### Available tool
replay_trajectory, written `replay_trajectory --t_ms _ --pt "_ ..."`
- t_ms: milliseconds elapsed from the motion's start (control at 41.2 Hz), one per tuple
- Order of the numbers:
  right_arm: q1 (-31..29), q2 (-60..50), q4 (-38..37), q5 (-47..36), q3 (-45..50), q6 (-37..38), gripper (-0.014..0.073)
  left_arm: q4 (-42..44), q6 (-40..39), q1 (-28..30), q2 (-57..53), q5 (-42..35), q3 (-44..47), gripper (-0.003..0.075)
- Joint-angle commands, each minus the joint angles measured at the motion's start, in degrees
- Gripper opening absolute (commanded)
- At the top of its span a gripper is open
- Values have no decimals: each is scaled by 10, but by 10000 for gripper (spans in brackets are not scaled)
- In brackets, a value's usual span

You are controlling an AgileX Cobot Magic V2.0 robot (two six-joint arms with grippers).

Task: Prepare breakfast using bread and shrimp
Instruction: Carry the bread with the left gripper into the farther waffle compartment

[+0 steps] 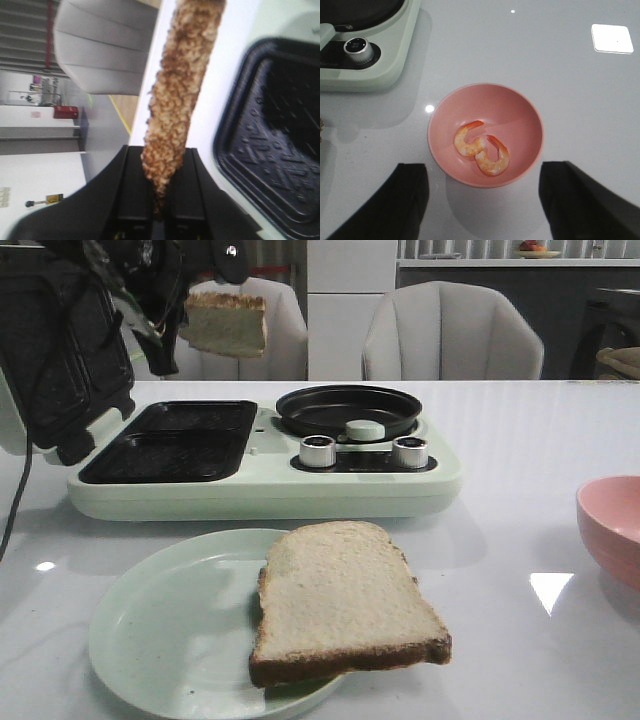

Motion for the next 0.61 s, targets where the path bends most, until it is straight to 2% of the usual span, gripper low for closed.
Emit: replay_trajectory --t_ms 0,462,535,583 --pt "-3 2 1 -41 -21 -1 571 15 -8 14 -8 -5 -22 98" --pt "-3 2 1 -41 -21 -1 571 15 -8 29 25 -18 -11 105" --pt "-3 2 1 -41 -21 -1 571 15 -8 29 25 -19 -6 146" --pt "-3 2 1 -41 -21 -1 571 15 -8 29 25 -19 -4 202"
